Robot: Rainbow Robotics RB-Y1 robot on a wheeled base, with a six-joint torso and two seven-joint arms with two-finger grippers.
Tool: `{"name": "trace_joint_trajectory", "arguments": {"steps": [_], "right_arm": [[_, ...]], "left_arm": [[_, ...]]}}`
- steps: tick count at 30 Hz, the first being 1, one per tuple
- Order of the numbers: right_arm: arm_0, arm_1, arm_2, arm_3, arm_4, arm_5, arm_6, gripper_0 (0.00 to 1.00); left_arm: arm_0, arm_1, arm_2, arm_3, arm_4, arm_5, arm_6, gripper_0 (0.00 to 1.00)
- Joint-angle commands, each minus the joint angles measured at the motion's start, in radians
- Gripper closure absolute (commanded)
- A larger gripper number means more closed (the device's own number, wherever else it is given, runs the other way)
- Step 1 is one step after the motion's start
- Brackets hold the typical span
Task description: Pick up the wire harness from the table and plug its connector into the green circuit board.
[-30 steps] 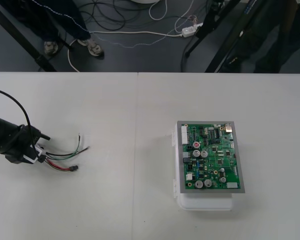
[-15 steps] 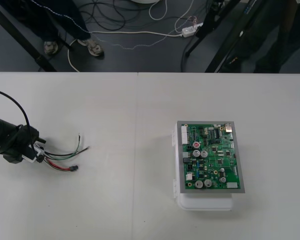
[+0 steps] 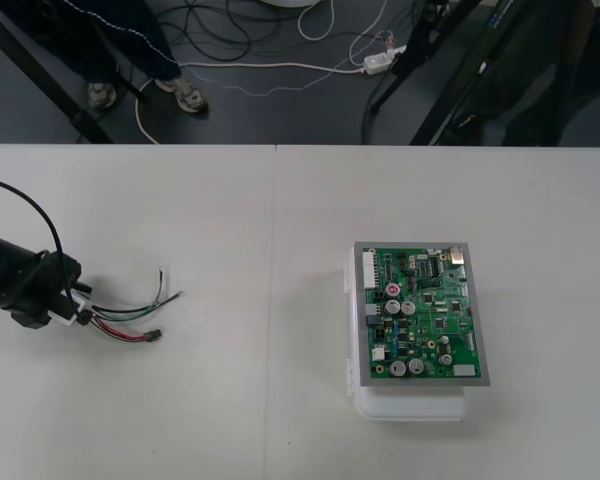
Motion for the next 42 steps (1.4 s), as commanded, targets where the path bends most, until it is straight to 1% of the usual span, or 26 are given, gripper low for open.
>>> {"name": "trace_joint_trajectory", "arguments": {"steps": [1,7,17,20,27,31,34,39,42], "right_arm": [[-0.021,0.008,0.012,0.0,0.003,-0.006,0.029,0.0],[-0.021,0.008,0.012,0.0,0.003,-0.006,0.029,0.0],[-0.021,0.008,0.012,0.0,0.003,-0.006,0.029,0.0],[-0.021,0.008,0.012,0.0,0.003,-0.006,0.029,0.0],[-0.021,0.008,0.012,0.0,0.003,-0.006,0.029,0.0],[-0.021,0.008,0.012,0.0,0.003,-0.006,0.029,0.0],[-0.021,0.008,0.012,0.0,0.003,-0.006,0.029,0.0],[-0.021,0.008,0.012,0.0,0.003,-0.006,0.029,0.0],[-0.021,0.008,0.012,0.0,0.003,-0.006,0.029,0.0]], "left_arm": [[-0.05,-0.006,-0.018,-0.002,0.052,-0.004,0.0,1.0],[-0.087,0.011,0.025,0.001,0.101,-0.135,0.011,1.0],[-0.09,0.012,0.132,-0.013,0.184,-0.323,0.033,1.0],[-0.097,0.012,0.166,-0.031,0.201,-0.383,0.071,1.0],[-0.128,0.017,0.276,-0.134,0.216,-0.523,0.254,1.0],[-0.129,0.017,0.344,-0.203,0.245,-0.587,0.361,1.0],[-0.145,0.018,0.364,-0.261,0.273,-0.613,0.45,1.0],[-0.203,0.018,0.367,-0.329,0.311,-0.655,0.583,1.0],[-0.246,0.015,0.367,-0.396,0.334,-0.669,0.683,1.0]]}}
